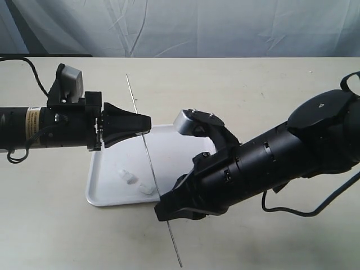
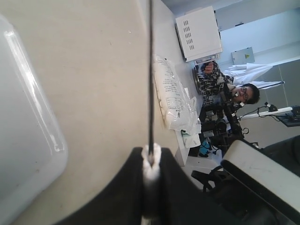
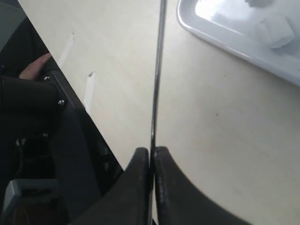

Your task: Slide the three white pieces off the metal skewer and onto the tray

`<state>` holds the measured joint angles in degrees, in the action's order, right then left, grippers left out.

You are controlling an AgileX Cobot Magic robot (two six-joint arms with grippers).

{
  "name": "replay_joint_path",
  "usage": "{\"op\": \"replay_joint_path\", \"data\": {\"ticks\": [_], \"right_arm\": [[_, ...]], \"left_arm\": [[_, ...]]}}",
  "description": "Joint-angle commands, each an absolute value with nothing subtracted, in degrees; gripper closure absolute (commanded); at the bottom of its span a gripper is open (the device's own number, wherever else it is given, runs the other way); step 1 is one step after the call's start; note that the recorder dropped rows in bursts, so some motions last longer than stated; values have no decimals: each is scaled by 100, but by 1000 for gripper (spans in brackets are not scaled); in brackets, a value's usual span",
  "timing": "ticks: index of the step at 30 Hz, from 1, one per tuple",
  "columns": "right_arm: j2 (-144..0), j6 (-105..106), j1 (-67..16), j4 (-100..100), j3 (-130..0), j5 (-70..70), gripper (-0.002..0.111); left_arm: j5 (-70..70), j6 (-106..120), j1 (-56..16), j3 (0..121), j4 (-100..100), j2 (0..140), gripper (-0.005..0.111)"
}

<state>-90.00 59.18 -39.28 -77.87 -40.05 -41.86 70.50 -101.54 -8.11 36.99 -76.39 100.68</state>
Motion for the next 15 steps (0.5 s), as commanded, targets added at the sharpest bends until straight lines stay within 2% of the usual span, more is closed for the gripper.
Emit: {"op": "replay_joint_path", "data": {"ticks": [1, 12, 15], "right_arm": [[-8981, 6080, -3940, -7738, -4030, -4728, 109], [-8981, 6080, -3940, -7738, -4030, -4777, 109], [-8981, 6080, -3940, -7738, -4030, -4800, 109]], "left_arm": [[6996, -10028, -853, 3713, -7165, 10027, 106], [6984, -9997, -853, 3713, -7169, 10027, 106], [6984, -9983, -853, 3713, -7169, 10027, 101]]}}
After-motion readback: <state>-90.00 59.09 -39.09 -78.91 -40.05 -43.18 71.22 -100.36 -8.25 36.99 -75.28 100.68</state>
